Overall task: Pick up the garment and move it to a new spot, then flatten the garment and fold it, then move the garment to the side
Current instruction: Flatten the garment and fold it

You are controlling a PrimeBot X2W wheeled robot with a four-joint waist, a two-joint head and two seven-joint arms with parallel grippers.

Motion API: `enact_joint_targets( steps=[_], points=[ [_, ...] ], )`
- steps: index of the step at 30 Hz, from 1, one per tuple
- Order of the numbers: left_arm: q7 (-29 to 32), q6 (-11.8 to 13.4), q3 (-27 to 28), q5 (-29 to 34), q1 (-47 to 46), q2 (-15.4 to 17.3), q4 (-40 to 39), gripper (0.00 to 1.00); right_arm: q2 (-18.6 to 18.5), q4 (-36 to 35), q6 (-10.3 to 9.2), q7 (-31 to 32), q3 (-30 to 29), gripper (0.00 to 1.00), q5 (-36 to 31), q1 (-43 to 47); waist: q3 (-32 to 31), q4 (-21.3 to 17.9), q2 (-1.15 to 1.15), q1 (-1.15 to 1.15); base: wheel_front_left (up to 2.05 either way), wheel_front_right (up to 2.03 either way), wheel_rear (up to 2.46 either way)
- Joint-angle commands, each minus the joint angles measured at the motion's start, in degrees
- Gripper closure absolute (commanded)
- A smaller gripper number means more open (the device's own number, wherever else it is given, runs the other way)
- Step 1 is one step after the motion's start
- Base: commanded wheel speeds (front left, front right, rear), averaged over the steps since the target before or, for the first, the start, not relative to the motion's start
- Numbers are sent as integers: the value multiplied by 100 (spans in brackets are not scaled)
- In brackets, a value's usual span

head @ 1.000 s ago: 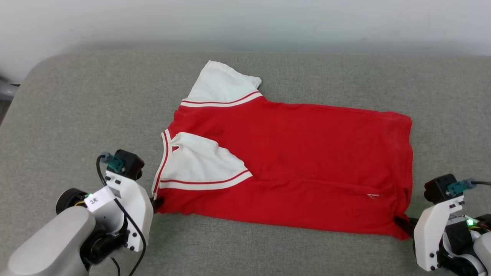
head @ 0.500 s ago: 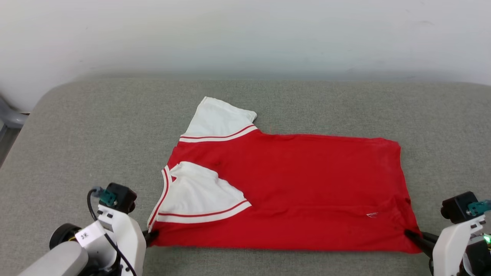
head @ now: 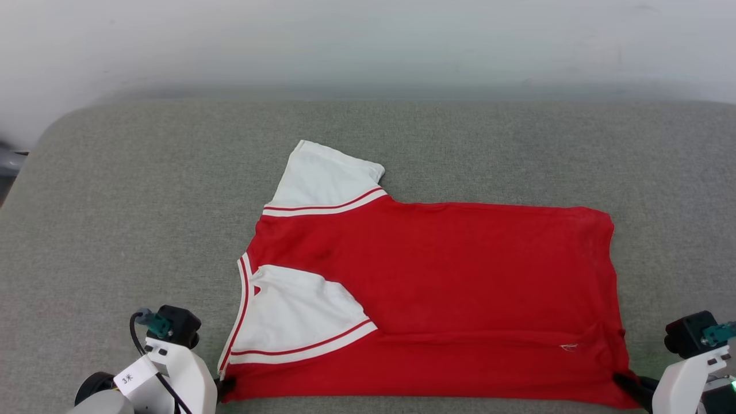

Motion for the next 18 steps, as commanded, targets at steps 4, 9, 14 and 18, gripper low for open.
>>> enact_joint_targets(
  steps=[4,9,14,18],
  points=[
    [-56,-55,-32,-21,60,-81,321,100,179,212,-9,-73,38,100,-90,-33,35,-30,0,0,0,0,0],
    [-279,-63,19,109,-47,-87,460,0,333,303,-8,-443,-74,0,-205,-19,-162,-37,0,0,0,0,0],
    [-488,-23,120,228,-154,-2,329,0,410,189,-8,-833,-336,0,-379,139,-349,-41,0,0,0,0,0],
    [-792,79,328,362,-336,130,110,0,545,-109,-7,-1243,-793,0,-686,216,-451,-83,0,0,0,0,0]
  ],
)
